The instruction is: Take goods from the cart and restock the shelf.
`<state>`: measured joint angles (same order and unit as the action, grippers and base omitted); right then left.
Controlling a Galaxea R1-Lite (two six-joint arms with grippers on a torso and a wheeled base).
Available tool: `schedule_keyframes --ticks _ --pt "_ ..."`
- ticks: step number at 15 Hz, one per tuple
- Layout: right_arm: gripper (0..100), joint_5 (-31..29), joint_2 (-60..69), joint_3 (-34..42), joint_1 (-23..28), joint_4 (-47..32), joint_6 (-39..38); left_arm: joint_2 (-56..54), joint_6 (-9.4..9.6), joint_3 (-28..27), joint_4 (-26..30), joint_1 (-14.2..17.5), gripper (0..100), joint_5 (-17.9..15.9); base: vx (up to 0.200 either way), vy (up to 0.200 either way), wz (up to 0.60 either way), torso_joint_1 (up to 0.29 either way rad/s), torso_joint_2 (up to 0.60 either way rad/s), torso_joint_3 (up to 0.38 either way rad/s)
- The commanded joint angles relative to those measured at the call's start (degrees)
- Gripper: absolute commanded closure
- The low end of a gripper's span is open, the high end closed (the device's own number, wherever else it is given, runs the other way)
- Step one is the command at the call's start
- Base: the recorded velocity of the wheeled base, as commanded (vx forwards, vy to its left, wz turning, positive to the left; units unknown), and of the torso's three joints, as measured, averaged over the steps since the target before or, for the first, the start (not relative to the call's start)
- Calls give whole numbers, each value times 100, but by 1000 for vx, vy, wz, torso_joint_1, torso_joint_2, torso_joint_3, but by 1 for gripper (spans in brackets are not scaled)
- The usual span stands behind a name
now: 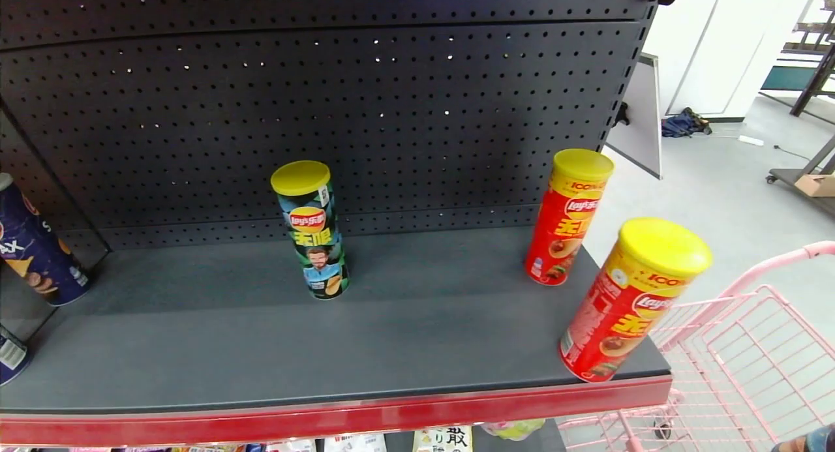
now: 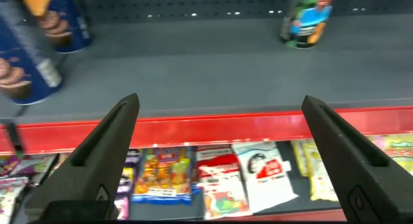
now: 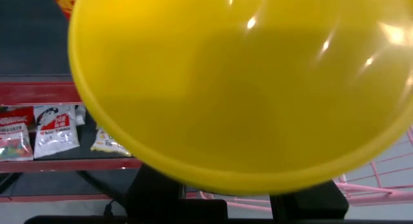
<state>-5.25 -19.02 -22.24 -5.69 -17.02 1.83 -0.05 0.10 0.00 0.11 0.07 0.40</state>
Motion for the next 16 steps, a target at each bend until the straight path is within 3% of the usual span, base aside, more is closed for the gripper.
schedule_keyframes --ticks 1,14,16 --pt "100 -2 -14 0 -2 -3 2 5 -1 0 -2 1 0 4 0 200 0 7 7 7" --pt "100 -2 12 44 -2 -3 11 5 -1 0 -2 1 0 4 0 200 0 2 3 2" --pt "100 -2 74 79 -11 -3 11 5 -1 0 -2 1 0 4 0 0 0 0 0 0"
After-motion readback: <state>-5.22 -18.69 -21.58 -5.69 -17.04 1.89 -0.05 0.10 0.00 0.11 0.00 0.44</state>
